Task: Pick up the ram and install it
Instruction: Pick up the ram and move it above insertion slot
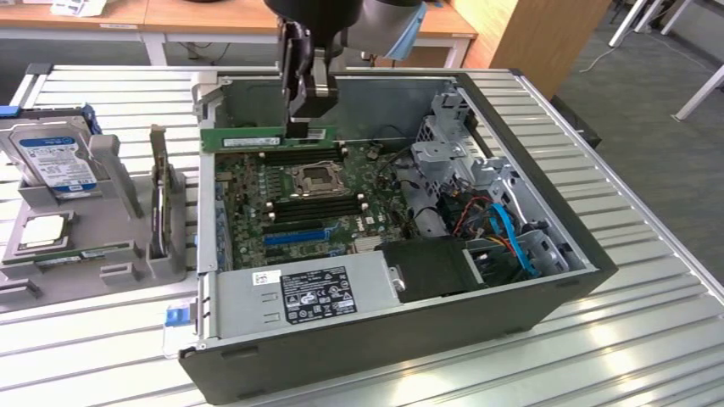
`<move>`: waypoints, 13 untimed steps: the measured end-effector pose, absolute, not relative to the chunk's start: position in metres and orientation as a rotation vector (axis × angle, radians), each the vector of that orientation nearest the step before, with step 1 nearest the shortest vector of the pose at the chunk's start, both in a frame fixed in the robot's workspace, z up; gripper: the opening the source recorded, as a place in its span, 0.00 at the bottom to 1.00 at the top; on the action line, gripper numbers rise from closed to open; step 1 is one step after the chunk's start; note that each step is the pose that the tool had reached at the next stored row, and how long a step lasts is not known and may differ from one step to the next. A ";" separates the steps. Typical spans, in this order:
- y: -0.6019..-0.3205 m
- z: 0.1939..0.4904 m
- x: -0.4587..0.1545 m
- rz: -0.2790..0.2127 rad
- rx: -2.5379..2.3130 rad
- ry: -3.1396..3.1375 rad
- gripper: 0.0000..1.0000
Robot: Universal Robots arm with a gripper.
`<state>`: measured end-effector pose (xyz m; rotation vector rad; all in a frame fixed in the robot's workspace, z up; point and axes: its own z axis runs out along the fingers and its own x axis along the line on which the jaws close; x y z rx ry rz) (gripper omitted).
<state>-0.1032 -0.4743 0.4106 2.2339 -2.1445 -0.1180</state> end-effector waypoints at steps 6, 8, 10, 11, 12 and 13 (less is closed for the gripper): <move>-0.474 0.410 -0.100 -0.109 2.266 -2.116 0.12; -0.474 0.410 -0.100 -0.109 2.267 -2.115 0.12; -0.474 0.410 -0.097 -0.109 2.267 -2.115 0.12; -0.474 0.410 -0.095 -0.109 2.268 -2.115 0.12; -0.474 0.410 -0.094 -0.109 2.268 -2.115 0.12; -0.474 0.410 -0.092 -0.109 2.267 -2.115 0.12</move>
